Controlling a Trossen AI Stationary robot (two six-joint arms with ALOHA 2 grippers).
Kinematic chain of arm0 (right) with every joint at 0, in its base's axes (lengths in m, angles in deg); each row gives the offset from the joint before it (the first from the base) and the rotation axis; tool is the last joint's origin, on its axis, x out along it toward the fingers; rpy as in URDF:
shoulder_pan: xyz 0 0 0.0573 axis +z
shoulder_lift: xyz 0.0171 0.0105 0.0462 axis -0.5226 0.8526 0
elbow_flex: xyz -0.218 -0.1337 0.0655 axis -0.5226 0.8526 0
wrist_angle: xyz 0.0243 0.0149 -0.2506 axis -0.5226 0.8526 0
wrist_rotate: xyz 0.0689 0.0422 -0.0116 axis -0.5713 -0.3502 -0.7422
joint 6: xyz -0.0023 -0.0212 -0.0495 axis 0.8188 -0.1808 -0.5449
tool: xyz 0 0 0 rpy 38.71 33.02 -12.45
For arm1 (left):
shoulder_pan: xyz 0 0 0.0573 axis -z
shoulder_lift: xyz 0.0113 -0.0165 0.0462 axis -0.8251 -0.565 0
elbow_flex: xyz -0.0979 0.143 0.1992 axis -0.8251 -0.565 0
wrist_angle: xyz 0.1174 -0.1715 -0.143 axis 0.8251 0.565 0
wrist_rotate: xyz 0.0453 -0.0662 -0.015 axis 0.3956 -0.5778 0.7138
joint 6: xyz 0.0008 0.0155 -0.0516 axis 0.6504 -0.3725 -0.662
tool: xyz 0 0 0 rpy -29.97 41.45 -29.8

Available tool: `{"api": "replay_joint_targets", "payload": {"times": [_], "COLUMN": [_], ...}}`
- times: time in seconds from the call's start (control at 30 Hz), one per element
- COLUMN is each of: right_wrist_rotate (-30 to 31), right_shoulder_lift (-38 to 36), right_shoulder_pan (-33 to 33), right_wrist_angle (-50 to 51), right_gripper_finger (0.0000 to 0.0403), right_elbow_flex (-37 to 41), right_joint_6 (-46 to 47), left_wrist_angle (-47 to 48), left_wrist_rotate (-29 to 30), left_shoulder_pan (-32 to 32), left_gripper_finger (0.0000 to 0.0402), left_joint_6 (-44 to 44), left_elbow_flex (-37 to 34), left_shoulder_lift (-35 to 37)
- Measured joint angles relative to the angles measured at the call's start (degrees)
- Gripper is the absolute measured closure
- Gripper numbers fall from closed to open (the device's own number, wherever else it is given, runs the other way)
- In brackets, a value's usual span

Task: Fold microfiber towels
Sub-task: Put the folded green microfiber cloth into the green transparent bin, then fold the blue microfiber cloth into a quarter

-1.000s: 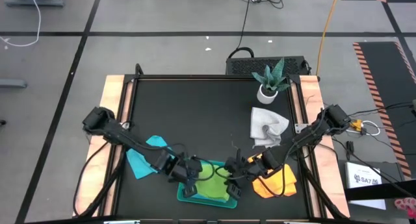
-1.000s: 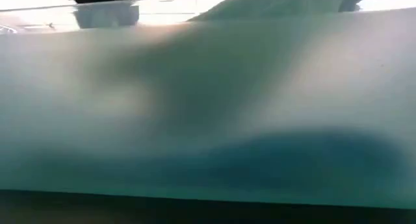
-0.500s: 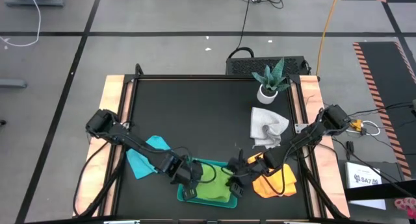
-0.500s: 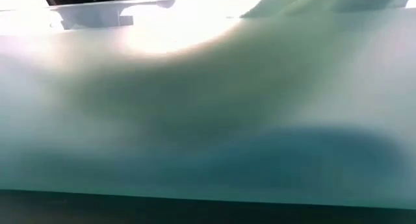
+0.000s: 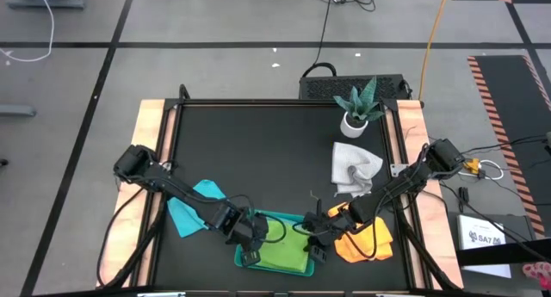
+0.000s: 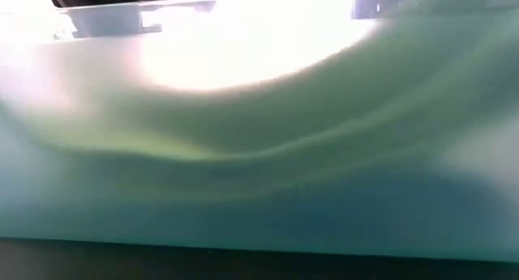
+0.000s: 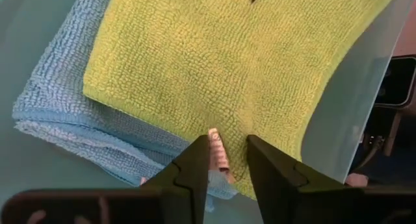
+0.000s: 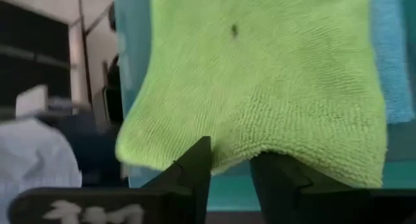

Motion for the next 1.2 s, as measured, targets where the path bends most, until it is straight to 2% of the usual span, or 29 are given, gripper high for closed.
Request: {"api": "replay_joint_targets", "payload": {"times": [0.13,0.23,0.37,0.57,0.7,0.8,1.0,1.2], "right_wrist_rotate": [-2.20,-3.40,-3.36,-3.28,-3.15,-1.63,0.11,0.14], "right_shoulder_lift": [-0.12,-0.57,-2.68,-8.00,-10.89,-12.33,-14.05,-14.03], "right_shoulder_pan": [-0.69,-1.21,-1.97,-2.95,-3.32,-3.78,-5.67,-7.98], "right_wrist_angle": [1.84,2.69,3.20,5.25,6.75,5.07,1.62,1.58], "right_gripper_finger": [0.0280,0.0274,0.0273,0.0276,0.0282,0.0284,0.0288,0.0312], "right_elbow_flex": [-0.07,-0.09,0.00,-0.02,-0.02,-0.02,-0.07,-0.07], "right_joint_6": [-1.37,-2.39,-3.96,-5.26,-5.37,-6.85,-11.47,-13.35], "left_wrist_angle": [0.10,0.09,-0.45,-1.11,-1.52,-1.57,-2.52,-3.26], "left_wrist_rotate": [-0.70,-2.56,-2.00,5.30,11.45,13.79,13.76,10.49], "left_shoulder_pan": [0.00,0.10,0.68,0.36,-0.41,-1.24,-2.79,-3.82], "left_gripper_finger": [0.0277,0.0275,0.0275,0.0274,0.0274,0.0274,0.0275,0.0275], "left_joint_6": [0.06,-0.52,-1.87,-1.68,1.11,3.43,7.16,8.36], "left_elbow_flex": [0.00,0.00,0.00,-0.02,-0.01,0.00,0.01,0.02], "left_shoulder_lift": [0.00,0.00,0.52,3.66,6.25,6.62,4.26,1.12]}}
